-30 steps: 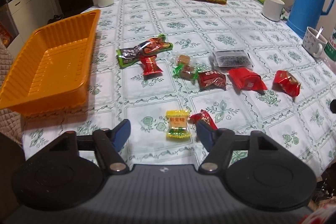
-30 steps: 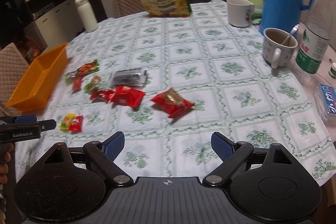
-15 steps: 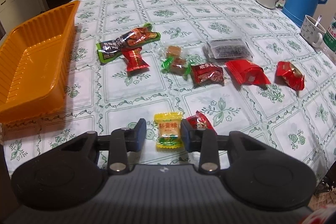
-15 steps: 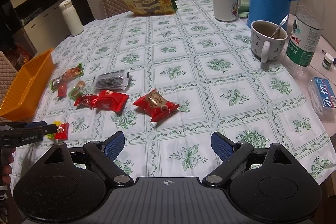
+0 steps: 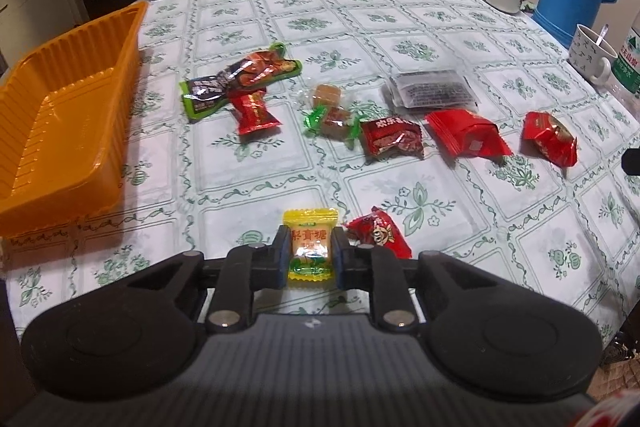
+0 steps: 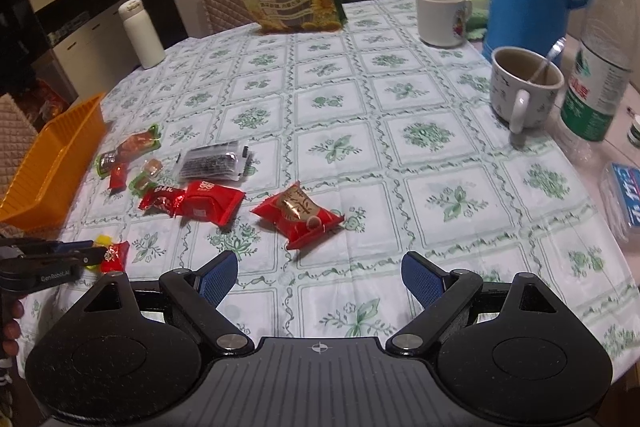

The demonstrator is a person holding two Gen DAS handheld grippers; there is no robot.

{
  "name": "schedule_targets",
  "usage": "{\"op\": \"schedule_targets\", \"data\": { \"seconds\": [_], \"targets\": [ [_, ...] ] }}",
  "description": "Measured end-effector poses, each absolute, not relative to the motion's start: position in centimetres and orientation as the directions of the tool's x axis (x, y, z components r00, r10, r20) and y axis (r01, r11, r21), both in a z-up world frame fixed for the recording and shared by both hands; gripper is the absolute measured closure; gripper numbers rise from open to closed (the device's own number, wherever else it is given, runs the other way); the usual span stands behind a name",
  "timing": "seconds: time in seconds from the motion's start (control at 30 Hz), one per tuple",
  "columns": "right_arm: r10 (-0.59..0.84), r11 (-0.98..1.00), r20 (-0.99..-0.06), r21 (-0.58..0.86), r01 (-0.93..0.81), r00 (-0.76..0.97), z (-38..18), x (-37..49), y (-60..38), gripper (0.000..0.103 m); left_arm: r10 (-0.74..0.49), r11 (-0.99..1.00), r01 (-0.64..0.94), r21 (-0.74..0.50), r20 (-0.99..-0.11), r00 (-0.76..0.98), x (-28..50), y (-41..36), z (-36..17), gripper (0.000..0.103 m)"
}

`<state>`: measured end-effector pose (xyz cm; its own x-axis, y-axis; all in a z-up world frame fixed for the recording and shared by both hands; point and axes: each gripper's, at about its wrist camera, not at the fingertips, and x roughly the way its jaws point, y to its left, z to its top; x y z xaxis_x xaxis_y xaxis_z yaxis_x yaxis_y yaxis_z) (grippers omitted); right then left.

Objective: Organize snacks
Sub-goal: 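Lower the left gripper onto the yellow candy and close it, then carry yellow candy into orange tray with left gripper while right gripper drops red candy in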

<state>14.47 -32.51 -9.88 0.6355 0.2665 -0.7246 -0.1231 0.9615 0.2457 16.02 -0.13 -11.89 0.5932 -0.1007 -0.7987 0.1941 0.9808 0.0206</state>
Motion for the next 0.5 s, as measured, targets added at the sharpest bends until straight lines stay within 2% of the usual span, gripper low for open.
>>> {"op": "schedule_targets", "data": {
  "seconds": [0.2, 0.27, 0.33, 0.5],
  "targets": [
    [0.313, 0.948, -0.698, 0.19, -0.255, 0.644, -10.6, 15.7, -32.0, 0.014, -0.062, 0.993, 0.115, 0.011, -0.786, 0.615, 15.1, 1.3, -10.5, 0.084],
    [0.338, 0.936, -0.687, 0.177, -0.303, 0.643, -10.9, 16.3, -31.7, 0.02, -0.043, 0.996, 0.087, 0.014, -0.782, 0.622, 14.7, 2.0, -9.9, 0.085],
    [0.364, 0.921, -0.687, 0.164, -0.354, 0.629, -11.2, 17.2, -31.4, 0.03, -0.025, 0.998, 0.059, 0.016, -0.777, 0.629, 14.4, 2.7, -9.4, 0.084],
    [0.386, 0.887, -0.7, 0.104, -0.45, 0.601, -12.4, 19.4, -30.5, 0.042, 0.032, 0.999, -0.013, 0.031, -0.766, 0.642, 13.2, 4.2, -8.3, 0.084]
  ]
}}
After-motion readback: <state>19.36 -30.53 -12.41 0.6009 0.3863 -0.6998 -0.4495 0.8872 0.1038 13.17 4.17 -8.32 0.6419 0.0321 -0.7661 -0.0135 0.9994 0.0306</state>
